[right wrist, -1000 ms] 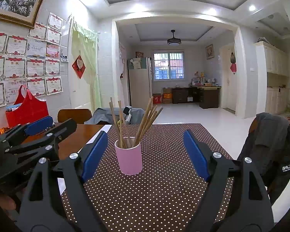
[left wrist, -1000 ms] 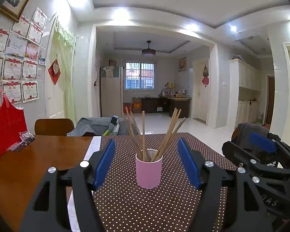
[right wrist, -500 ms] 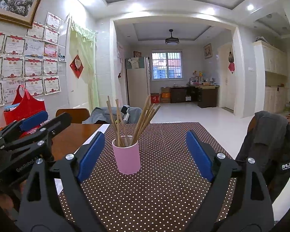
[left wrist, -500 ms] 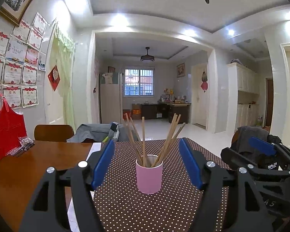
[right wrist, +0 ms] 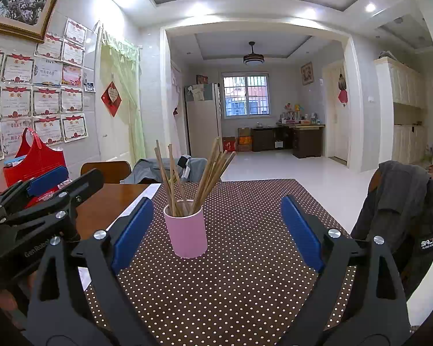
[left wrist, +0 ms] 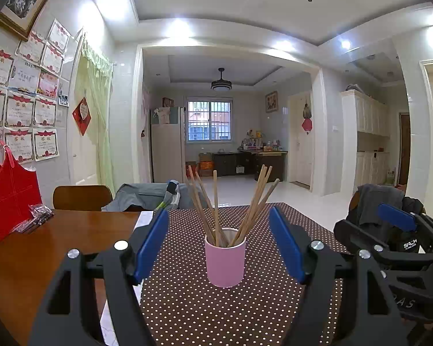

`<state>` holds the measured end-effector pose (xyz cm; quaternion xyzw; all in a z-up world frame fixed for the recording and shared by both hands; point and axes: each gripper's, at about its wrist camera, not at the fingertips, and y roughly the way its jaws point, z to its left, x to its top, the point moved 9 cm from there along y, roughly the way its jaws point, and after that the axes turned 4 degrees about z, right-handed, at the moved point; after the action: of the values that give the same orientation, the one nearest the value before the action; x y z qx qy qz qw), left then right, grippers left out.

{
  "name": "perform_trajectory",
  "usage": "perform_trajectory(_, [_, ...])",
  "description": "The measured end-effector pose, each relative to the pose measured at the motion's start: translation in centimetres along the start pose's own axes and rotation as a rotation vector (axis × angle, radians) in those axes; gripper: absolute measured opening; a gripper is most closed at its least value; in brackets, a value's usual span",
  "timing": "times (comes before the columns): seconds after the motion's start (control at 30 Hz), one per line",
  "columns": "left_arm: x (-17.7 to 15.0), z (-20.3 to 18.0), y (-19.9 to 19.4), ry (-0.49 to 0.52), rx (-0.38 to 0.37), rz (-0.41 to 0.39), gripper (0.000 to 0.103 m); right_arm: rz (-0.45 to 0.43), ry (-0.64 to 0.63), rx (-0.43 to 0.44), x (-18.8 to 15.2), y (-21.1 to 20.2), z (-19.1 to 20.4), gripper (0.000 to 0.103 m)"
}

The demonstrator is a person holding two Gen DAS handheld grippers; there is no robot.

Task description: Organize utensils

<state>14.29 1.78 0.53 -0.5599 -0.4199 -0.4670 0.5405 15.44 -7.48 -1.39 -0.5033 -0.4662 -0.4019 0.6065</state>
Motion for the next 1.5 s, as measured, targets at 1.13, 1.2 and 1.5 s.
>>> perform_trajectory(1.13, [-0.15,0.0,-0.29,0.017,0.008,-0.018,0.071,0.017,0.008,0.001,-0.6,0.53,-0.02,0.09])
perform_trajectory(1.2, [-0.14,-0.05,-0.27,0.019,0.009,-0.018,0.071,0.018,0.009,0.001,-0.63,0.65,-0.08,0.09])
perform_trajectory(1.5, [-0.24,0.15,-0.25,0.021,0.012,-0.017,0.071,0.019,0.01,0.001,-0.64,0.67,-0.09,0.09])
